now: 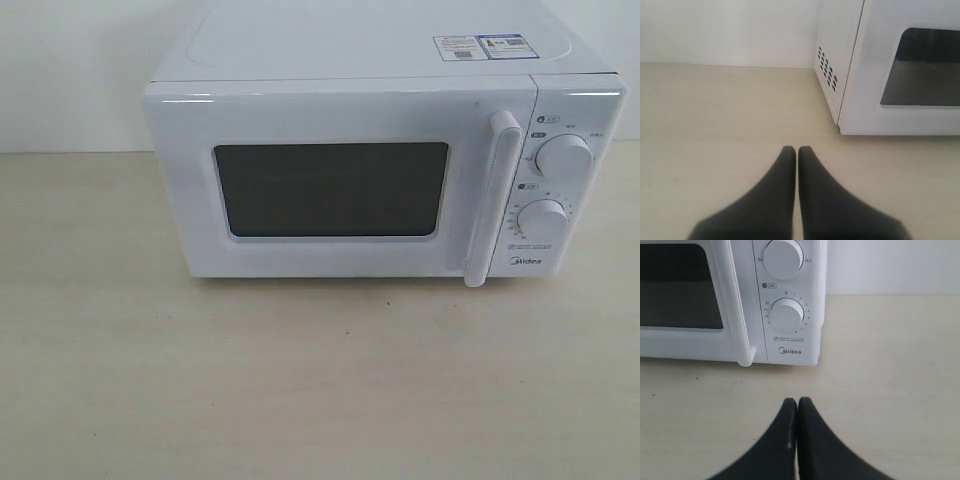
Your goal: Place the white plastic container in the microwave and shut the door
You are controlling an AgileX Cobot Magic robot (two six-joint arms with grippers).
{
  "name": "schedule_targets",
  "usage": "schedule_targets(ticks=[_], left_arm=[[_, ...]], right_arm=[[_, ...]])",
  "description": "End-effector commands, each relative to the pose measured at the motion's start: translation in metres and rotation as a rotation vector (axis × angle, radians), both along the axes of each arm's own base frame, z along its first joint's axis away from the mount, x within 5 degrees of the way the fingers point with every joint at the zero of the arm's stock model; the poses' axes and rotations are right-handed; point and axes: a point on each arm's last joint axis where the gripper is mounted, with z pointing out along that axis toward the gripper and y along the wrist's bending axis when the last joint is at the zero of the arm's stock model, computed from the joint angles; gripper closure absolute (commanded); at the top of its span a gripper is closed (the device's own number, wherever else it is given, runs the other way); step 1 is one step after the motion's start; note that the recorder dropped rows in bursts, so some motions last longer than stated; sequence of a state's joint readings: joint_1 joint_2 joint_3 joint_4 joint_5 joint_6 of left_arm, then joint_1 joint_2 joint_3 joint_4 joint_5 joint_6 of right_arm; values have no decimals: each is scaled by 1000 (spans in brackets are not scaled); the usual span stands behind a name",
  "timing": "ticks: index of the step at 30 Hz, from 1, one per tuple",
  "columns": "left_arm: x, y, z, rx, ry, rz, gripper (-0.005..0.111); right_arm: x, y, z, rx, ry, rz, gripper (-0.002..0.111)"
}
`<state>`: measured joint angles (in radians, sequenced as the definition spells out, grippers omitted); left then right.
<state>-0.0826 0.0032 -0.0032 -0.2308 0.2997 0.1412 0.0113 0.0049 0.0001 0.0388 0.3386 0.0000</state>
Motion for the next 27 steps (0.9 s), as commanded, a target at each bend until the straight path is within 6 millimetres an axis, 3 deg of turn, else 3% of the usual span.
schedule_targets(ticks=[1,27], left_arm=[[0,0,-2,-66,19,21,102],[0,2,-2,-90,19,51,102]], right_arm=[[0,0,0,3,-5,-3,109],[-1,0,-1,15,5,-1,109]])
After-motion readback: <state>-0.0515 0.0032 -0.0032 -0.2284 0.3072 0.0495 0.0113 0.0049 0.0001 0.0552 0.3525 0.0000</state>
